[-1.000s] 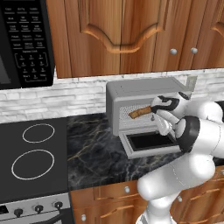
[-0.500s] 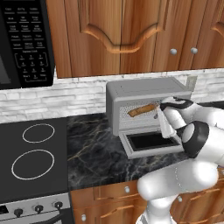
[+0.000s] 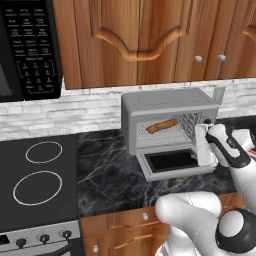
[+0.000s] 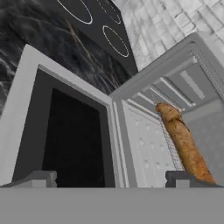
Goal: Pull the toaster oven rack outwards. Pick up the baguette from the plate and place it on the toaster oven rack. Close the toaster oven door fully and set the temperature to the lowest setting.
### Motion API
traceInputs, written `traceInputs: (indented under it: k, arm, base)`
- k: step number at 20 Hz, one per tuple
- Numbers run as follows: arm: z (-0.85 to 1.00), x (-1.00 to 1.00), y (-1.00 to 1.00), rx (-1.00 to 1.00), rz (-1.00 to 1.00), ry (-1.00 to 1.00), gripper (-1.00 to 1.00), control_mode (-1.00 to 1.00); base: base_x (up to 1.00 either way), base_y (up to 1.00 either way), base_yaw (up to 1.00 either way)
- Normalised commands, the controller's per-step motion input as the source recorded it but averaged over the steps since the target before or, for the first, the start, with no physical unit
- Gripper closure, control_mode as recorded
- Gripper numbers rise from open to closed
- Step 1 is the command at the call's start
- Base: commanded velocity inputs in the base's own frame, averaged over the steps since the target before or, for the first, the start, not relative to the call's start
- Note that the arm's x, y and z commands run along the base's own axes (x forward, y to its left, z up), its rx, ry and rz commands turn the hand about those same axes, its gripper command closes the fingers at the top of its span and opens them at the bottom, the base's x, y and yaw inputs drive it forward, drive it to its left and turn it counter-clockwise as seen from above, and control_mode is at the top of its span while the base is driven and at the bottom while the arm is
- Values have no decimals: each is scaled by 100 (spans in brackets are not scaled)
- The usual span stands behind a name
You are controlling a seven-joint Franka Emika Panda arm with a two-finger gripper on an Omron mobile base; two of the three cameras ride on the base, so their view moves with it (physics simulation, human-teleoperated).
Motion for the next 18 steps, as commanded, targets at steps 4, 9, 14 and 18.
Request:
traceInputs:
  k: [4,9,14,18]
  arm:
    - [19,-6,-51,25,-2,-3,-100,-100]
    - [0,0,-57,16,0,-3,-100,-100]
    - [0,0,-67,15,0,5,-100,-100]
    - [0,3,-52,14,2,16,-100,-100]
  base:
    - [0,0,0]
    - [0,0,0]
    - [0,0,0]
    - [0,0,0]
